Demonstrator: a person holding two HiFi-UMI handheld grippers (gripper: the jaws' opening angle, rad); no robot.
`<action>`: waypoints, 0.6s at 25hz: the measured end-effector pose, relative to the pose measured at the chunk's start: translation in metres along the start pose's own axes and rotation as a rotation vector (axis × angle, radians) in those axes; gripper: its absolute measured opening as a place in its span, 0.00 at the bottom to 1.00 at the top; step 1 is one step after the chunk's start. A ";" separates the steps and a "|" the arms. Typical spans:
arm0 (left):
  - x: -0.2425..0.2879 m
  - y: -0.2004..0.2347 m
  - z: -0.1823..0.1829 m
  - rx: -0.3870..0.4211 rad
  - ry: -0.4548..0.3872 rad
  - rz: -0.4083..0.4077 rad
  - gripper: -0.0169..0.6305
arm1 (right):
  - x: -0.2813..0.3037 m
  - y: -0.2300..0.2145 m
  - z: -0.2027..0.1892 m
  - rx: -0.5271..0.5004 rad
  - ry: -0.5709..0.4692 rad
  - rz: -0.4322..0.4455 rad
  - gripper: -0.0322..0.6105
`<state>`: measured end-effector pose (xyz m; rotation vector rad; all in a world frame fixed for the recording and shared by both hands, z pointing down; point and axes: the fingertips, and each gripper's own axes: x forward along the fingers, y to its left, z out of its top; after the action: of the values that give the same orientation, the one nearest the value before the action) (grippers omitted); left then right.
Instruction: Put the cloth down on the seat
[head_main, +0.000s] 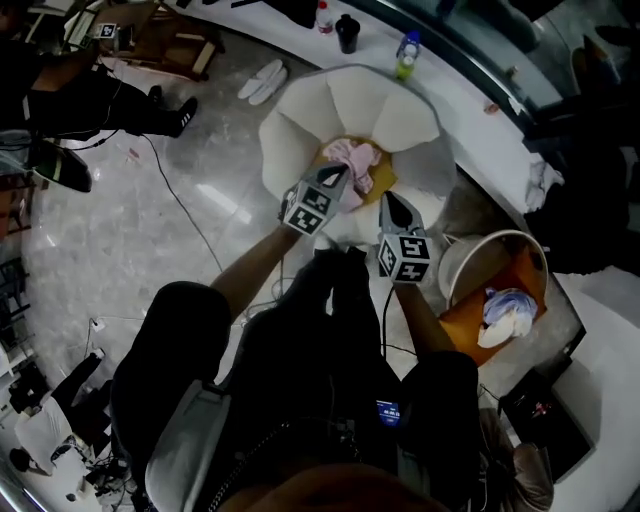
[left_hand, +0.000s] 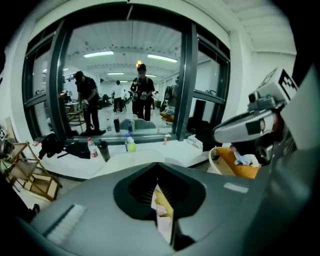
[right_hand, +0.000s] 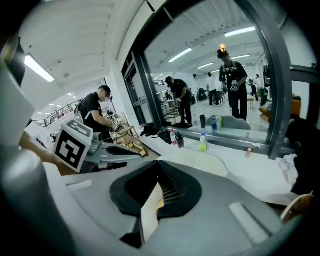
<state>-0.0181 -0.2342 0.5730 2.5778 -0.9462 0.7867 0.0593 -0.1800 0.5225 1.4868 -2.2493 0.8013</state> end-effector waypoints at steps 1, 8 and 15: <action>-0.013 0.000 0.015 -0.002 -0.017 0.012 0.04 | -0.001 0.005 0.011 -0.007 -0.012 0.013 0.05; -0.066 -0.006 0.071 -0.005 -0.091 0.082 0.04 | -0.018 0.030 0.082 -0.085 -0.108 0.067 0.05; -0.111 0.002 0.113 -0.034 -0.180 0.167 0.04 | -0.029 0.047 0.115 -0.107 -0.117 0.138 0.05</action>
<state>-0.0452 -0.2281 0.4175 2.5984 -1.2307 0.5794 0.0319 -0.2153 0.4028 1.3747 -2.4621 0.6352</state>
